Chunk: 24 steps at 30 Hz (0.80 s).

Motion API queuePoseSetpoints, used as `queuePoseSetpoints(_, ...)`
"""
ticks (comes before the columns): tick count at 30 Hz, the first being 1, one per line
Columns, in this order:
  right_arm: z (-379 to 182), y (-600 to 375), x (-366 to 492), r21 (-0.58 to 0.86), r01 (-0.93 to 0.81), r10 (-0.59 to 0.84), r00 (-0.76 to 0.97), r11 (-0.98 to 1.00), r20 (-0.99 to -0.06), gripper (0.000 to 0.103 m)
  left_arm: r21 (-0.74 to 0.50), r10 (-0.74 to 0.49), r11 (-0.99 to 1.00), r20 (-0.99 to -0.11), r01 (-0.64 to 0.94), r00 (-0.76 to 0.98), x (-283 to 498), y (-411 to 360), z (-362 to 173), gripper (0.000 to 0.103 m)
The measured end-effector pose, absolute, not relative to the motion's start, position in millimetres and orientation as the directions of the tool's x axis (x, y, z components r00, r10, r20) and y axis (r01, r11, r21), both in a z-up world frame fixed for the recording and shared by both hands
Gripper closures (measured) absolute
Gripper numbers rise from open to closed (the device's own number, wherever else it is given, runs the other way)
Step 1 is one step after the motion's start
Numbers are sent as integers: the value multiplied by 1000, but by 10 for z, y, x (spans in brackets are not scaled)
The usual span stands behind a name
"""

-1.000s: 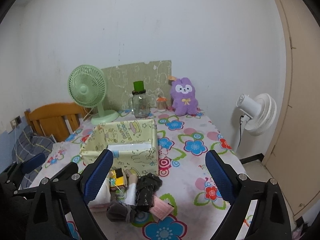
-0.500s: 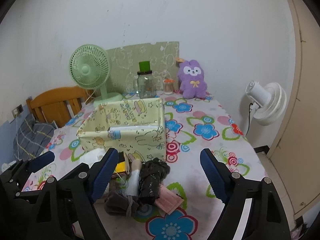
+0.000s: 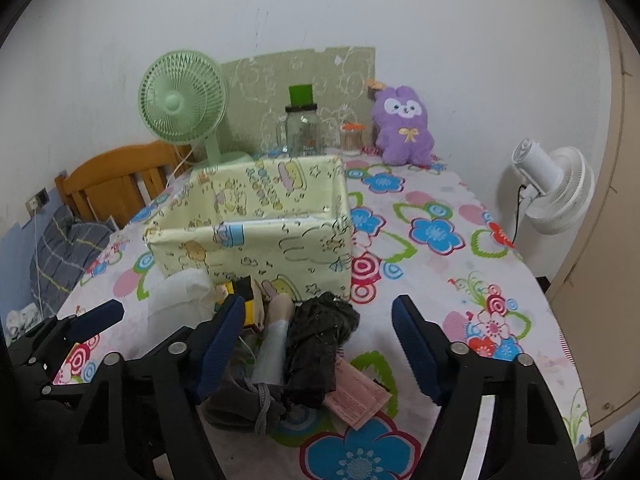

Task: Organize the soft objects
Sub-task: 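Grasp the white folded pad with left tool while right tool grasps black bag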

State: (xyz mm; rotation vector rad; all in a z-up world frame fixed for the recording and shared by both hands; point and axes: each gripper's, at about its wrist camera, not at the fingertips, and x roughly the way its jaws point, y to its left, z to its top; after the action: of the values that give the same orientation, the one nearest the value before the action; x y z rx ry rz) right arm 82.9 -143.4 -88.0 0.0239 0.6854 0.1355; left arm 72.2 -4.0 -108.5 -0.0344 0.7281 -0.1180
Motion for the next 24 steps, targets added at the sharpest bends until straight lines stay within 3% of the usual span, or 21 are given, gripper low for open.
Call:
queuePoseSetpoints(7,-1016,-1407,960,71,-117,134,732,991,-668,31,-86,-128,992,-691,95,711,839,-31,-1215,17)
queuePoseSetpoints(10,-1082,-1404,1014,77,-106,130,715,991,-687,37,-92,-131,991,-709,93,693,877,-37,-1266,17)
queuePoseSetpoints(16,-1211,-1405,1104,104,-106,148,676,989,-722,39,-92,-132,991,-726,95,675,915,-54,-1346,23)
queuePoseSetpoints(24,-1317,-1381,1173,143,-108,179,630,984,-756,54,-65,-112,993,-735,95,669,924,-100,-1369,27)
